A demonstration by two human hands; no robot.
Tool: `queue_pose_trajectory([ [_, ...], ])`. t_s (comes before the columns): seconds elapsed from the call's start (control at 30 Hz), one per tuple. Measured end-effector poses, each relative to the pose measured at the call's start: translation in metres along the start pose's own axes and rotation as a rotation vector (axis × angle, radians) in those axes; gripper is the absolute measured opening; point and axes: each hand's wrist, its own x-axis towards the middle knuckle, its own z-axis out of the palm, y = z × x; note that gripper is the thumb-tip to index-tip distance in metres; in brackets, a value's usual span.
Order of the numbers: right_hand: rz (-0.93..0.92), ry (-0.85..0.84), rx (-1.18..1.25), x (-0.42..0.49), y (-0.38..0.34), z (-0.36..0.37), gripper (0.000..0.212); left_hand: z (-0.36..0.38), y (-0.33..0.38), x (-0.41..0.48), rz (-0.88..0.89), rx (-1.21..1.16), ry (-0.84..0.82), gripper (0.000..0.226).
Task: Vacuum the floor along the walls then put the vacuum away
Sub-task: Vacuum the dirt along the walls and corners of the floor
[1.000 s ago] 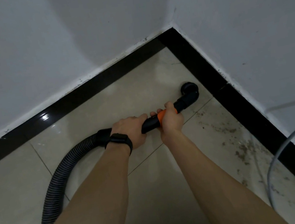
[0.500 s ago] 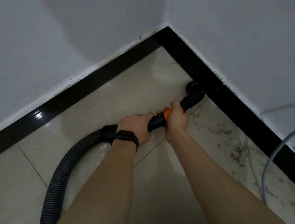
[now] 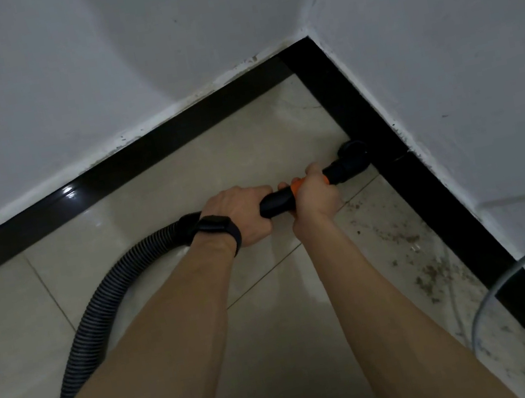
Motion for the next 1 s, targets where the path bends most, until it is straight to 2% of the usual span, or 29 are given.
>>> queue_pose_trajectory([
  [0.23, 0.01, -0.019, -0.027, 0.004, -0.004, 0.015, 0.015, -0.009, -0.01, 0.006, -0.021, -0.018, 0.02, 0.019],
  [0.43, 0.015, -0.085, -0.059, 0.004, -0.01, 0.033, 0.008, -0.017, -0.015, 0.009, -0.068, -0.048, 0.071, 0.017],
  [0.7, 0.043, -0.177, -0.122, 0.004, -0.017, 0.038, 0.011, -0.01, -0.01, 0.001, -0.119, -0.083, 0.123, 0.014],
  [1.0, 0.07, -0.214, 0.008, -0.042, 0.043, 0.011, 0.009, 0.003, -0.039, -0.065, -0.08, 0.005, 0.042, 0.018],
])
